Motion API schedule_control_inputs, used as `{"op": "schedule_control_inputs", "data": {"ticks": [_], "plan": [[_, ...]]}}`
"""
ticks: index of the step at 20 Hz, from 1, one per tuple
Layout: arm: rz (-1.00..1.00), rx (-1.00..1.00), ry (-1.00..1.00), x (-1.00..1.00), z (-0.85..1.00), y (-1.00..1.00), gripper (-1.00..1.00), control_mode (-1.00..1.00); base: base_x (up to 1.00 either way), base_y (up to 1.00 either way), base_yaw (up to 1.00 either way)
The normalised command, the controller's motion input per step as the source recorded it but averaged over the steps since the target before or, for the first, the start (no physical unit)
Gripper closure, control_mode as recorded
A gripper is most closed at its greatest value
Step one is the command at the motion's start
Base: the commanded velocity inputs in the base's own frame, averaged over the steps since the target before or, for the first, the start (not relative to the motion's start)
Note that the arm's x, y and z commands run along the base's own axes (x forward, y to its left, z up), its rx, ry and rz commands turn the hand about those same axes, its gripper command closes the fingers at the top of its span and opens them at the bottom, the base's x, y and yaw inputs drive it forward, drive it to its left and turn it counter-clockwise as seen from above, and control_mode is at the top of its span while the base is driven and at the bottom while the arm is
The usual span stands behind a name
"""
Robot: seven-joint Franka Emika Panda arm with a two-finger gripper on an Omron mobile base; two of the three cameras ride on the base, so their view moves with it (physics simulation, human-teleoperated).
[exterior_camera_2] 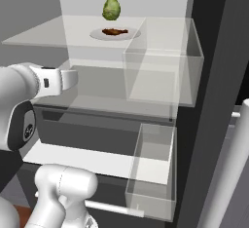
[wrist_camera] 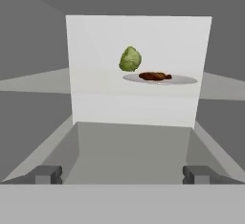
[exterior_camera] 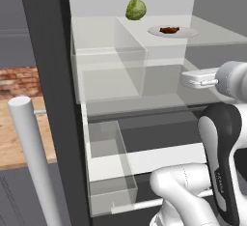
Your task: Retrieve the chicken drumstick from the fridge and place it on the saucepan with marinade on the stove.
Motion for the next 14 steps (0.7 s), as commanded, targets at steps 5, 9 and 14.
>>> {"op": "schedule_control_inputs", "data": {"ticks": [5, 9, 14], "plan": [[0.01, -0.01, 0.05, 0.01, 0.23, 0.0, -1.0, -1.0, 0.0, 0.0, 0.0], [0.01, -0.12, 0.23, 0.17, 0.57, 0.0, -1.0, -1.0, 0.0, 0.0, 0.0], [0.0, -0.2, 0.34, 0.15, 0.54, 0.0, -1.0, -1.0, 0.0, 0.0, 0.0]]}}
